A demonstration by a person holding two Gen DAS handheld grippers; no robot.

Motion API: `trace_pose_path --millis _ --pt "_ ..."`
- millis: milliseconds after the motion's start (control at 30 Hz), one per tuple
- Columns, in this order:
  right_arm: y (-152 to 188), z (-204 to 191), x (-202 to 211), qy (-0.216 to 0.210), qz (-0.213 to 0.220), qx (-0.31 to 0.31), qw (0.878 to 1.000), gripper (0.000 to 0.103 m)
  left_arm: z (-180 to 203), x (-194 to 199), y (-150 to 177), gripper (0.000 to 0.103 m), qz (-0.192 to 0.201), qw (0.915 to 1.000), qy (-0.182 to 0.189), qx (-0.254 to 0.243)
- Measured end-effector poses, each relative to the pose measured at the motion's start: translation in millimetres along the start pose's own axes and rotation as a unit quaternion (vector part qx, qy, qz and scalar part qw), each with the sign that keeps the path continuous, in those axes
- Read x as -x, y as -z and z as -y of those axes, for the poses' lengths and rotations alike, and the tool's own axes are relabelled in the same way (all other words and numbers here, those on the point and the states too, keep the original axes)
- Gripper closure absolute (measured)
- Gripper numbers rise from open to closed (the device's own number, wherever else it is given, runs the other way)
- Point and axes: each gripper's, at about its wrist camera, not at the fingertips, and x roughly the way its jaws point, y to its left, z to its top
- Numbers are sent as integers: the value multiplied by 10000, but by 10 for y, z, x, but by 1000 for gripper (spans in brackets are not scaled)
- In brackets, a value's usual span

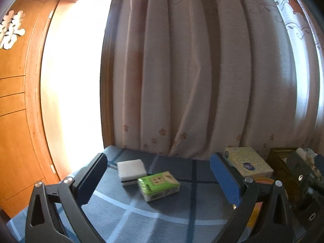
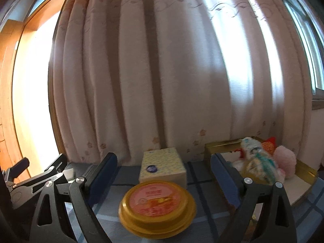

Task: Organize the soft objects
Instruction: 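Reach the right gripper to the green tissue pack and grasp it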

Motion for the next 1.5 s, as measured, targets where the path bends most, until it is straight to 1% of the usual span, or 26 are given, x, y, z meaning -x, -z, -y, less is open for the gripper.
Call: trace_pose_path --millis 100,200,367,400,500,567,633,667,833,967,1033,1133,1233,1367,1500 --pt "25 -187 -86 -152 -189 145 9996 8 -173 -22 -16 1 -18 9998 -167 46" --pt "48 -334 -161 -294 -323 126 9990 8 -358 -49 -34 1 -36 9993 -342 119" --pt "75 -557 -239 -436 -400 140 9982 8 -634 -118 -57 1 -18 9975 -700 67" --pt "83 -611 -256 -446 -376 246 9980 8 -687 -150 -64 1 -39 9968 -795 39" --pt "101 -777 -348 -584 -482 409 9963 8 -816 -284 -78 1 -211 9939 -1086 -29" --pt "106 -860 -402 -646 -505 472 9955 8 -910 -369 -91 1 -298 9923 -1199 26" --pt "108 -942 -463 -744 -522 523 9945 8 -984 -435 -106 1 -319 9897 -1394 32" --pt "113 -990 -507 -806 -588 560 9934 8 -1024 -487 -116 1 -359 9882 -1492 34" --pt "130 -1196 -761 -1030 -1056 674 9868 8 -1143 -677 -145 1 -604 9847 -1627 173" --pt "179 -1347 -985 -1296 -1553 764 9763 8 -1152 -755 -169 1 -816 9840 -1577 166" --pt "220 -1437 -1104 -1443 -1833 831 9688 8 -1132 -818 -165 1 -921 9835 -1552 137" --pt "268 -1563 -1243 -1607 -2113 965 9593 8 -1171 -879 -156 1 -1107 9814 -1551 224" --pt "323 -1712 -1404 -1675 -2363 1250 9489 8 -1258 -914 -150 0 -1234 9787 -1584 428" --pt "435 -1876 -1616 -1801 -2832 1546 9292 8 -1355 -944 -132 1 -1378 9743 -1645 688" --pt "543 -1984 -1796 -1754 -3250 1728 9131 8 -1403 -957 -120 0 -1443 9718 -1682 811"
